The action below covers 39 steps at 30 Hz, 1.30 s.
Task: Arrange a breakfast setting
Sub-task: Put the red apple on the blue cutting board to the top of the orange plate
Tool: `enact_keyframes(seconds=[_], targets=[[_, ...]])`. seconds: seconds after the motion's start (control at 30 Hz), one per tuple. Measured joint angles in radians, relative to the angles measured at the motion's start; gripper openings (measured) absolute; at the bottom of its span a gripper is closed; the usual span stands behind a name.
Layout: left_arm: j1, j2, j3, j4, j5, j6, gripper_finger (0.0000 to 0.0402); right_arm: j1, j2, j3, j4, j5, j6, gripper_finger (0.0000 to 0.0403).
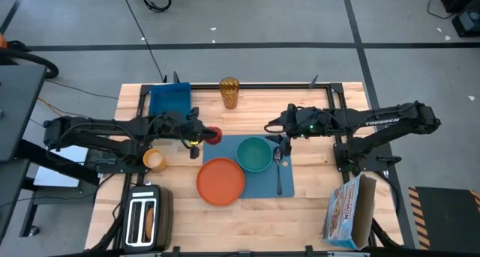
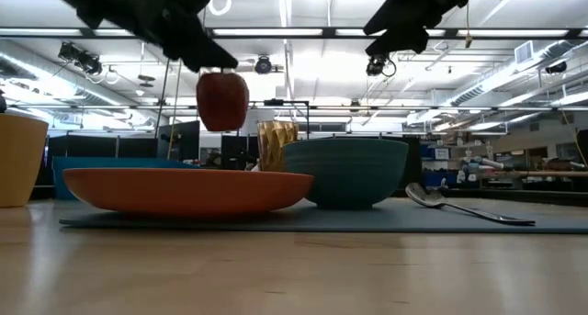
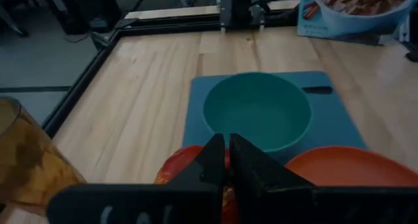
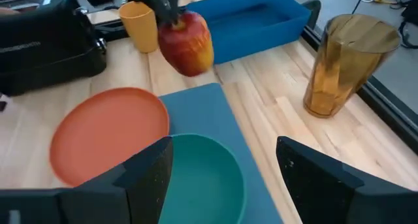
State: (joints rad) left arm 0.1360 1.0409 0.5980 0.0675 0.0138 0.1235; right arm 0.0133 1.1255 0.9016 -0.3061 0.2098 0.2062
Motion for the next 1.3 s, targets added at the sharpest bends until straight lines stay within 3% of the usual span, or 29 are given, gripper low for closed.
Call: enact_keyframes(seconds=[0.23,0.47,0.77,1.3], targets=[[0.000,0.128,-0.116,0.278,-0.014,-0.014,0.0024,0.041,0.000,0.000,0.010,0.080,0.008,0.0279],[0.003,0.293,-0.121,0.400,-0.055,-0.013,0.0024,0.045,0.000,0.000,0.029,0.085,0.008,0.0279],[0.006,0.367,-0.122,0.448,-0.085,-0.088,0.0024,0.045,0.001,0.000,0.024,0.085,0.033,0.0283],[0.023,0.371,-0.122,0.405,-0.099,-0.165,0.0025,0.045,0.001,0.000,0.020,0.084,0.028,0.0284]])
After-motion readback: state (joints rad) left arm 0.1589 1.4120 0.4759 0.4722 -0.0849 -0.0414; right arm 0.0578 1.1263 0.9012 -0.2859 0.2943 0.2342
